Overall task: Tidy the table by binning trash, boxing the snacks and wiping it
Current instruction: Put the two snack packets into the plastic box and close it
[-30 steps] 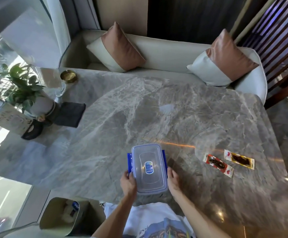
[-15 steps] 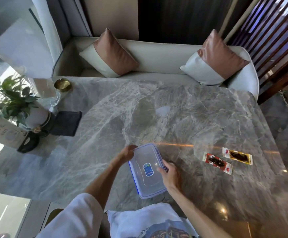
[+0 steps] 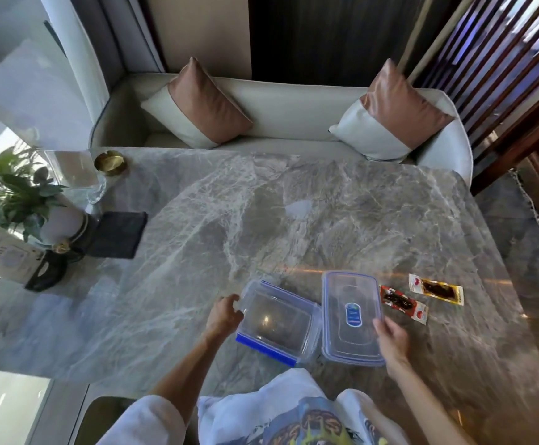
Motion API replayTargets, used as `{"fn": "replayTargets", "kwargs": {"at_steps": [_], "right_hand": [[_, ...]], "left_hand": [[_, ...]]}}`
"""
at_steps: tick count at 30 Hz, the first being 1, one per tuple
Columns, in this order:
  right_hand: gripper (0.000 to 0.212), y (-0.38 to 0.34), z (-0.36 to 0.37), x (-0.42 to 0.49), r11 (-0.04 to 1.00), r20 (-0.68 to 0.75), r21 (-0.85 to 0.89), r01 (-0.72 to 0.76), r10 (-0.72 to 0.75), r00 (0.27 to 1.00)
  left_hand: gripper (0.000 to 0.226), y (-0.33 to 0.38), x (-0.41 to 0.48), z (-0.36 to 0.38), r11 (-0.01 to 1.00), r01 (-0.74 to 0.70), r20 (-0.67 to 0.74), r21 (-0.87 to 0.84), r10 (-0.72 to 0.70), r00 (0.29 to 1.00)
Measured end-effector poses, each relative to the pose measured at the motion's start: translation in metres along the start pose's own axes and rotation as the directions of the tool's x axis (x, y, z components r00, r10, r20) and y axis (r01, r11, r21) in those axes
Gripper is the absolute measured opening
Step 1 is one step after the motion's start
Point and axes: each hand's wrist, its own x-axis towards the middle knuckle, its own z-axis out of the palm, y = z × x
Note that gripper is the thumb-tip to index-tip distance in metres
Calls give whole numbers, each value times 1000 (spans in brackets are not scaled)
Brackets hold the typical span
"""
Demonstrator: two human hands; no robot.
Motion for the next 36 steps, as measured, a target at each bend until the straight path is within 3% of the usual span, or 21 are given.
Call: {"fn": "replayTargets", "kwargs": {"at_steps": [4, 12, 15, 19, 23, 30, 36], "right_hand": [[22, 12, 7, 1, 999, 43, -40, -24, 26, 999], [36, 7, 47, -13, 995, 81, -93, -20, 28, 996], [35, 3, 50, -12, 973, 117, -225, 45, -19, 993], [31, -3, 55, -16, 852, 131, -513, 108, -47, 990], [41, -6, 64, -22, 804, 151, -590, 71, 23, 988], [87, -6, 78, -48, 775, 241, -631, 26, 164, 957], [93, -10, 87, -57, 760, 198, -650, 3, 165, 966]], "left_hand": [[45, -15, -21, 12, 988, 58, -102, -144, -73, 992], [48, -20, -32, 9, 958, 90, -132, -272, -130, 983], [49, -24, -31, 2, 969, 59, -161, -242, -100, 982], [47, -31, -30, -6, 985, 19, -167, -170, -48, 985], [43, -39, -26, -10, 987, -63, -133, -147, 43, 990], [40, -52, -19, -19, 993, -85, -20, -77, 84, 996], [34, -50, -6, -32, 996, -64, 131, -59, 71, 989]]}}
